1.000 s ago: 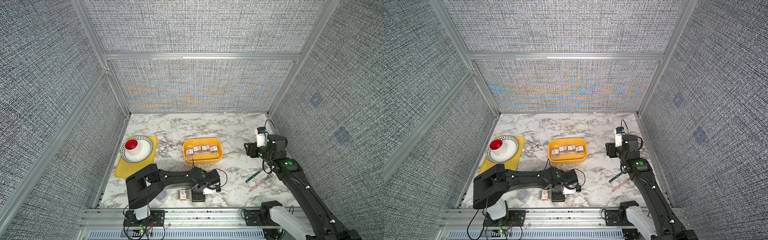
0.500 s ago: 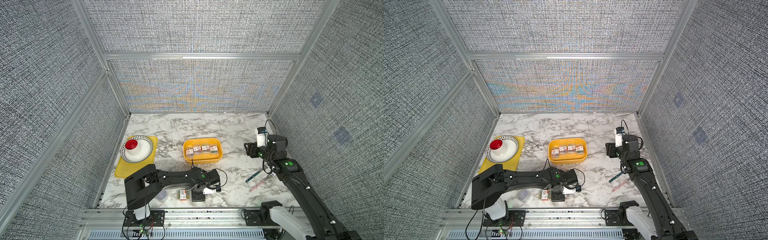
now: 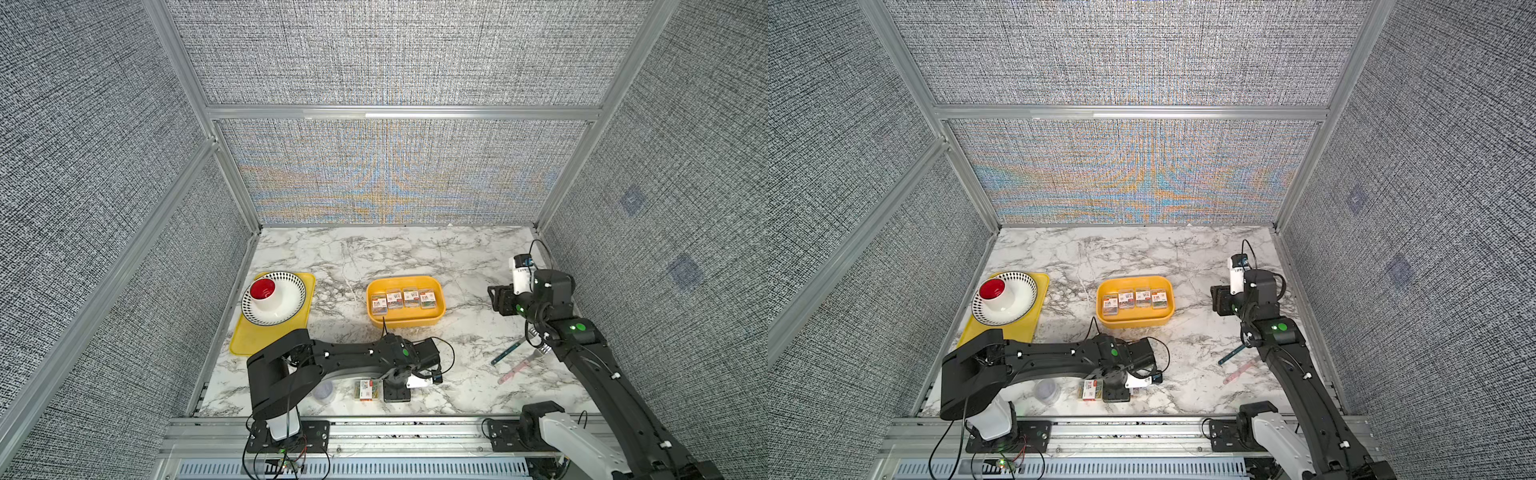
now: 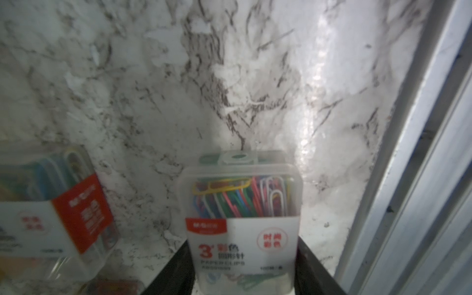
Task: Take the paper clips out of the storage box
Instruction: Place the boxed paper clips at the center of the board.
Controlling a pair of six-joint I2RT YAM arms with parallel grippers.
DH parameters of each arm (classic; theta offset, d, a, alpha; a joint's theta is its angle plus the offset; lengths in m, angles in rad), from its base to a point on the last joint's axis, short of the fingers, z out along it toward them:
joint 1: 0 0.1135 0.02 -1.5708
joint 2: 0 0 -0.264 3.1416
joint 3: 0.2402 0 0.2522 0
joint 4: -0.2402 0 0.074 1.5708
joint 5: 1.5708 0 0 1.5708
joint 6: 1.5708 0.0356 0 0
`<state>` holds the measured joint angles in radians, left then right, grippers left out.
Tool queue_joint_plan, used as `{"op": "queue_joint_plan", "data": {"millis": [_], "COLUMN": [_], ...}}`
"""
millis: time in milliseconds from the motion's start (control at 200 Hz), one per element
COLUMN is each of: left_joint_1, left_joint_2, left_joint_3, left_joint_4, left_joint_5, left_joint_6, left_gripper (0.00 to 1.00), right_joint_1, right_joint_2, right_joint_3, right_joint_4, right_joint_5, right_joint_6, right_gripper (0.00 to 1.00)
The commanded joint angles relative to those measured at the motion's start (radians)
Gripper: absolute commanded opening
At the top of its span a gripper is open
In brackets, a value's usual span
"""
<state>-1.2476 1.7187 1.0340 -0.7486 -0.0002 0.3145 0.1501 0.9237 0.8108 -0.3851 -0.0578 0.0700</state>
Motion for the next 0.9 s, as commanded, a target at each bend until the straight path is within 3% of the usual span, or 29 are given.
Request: {"op": "queue_joint_plan", "data": {"millis": [0,606,621,636,651,891], "left_joint_1": [-0.001,-0.007,-0.007,-0.008,-0.007,-0.007], "left_joint_2": [-0.009,-0.051,-0.052,-0.057,-0.059,-0.171], "left_joint_3": [-0.003,-0.014,-0.015,-0.015,-0.017,0.011], "left_joint_4": [0.012,0.035,0.036,0.037,0.038,-0.018], "left_joint_5": [-0.004,0.0,0.001,0.006,0.008,-0.031], "left_joint_6": [0.017,0.006,0.006,0.006,0.005,0.003], "left_gripper": [0.6,0.72,0.76,0.95,0.99,1.0], "right_joint_1": [0.003,0.003,0.004,0.003,0.003,0.006], "right_joint_2": [0.0,0.003,0.004,0.005,0.005,0.023], "right_joint_3": [-0.002,0.001,0.001,0.003,0.002,0.033], "right_joint_4": [0.016,0.012,0.013,0.012,0.012,0.011], "right_joint_5": [0.001,0.002,0.003,0.003,0.003,0.001], "right_joint_6": [0.003,-0.001,-0.001,-0.001,-0.001,-0.003], "right_gripper": [0.67,0.67,0.67,0.67,0.67,0.67]}}
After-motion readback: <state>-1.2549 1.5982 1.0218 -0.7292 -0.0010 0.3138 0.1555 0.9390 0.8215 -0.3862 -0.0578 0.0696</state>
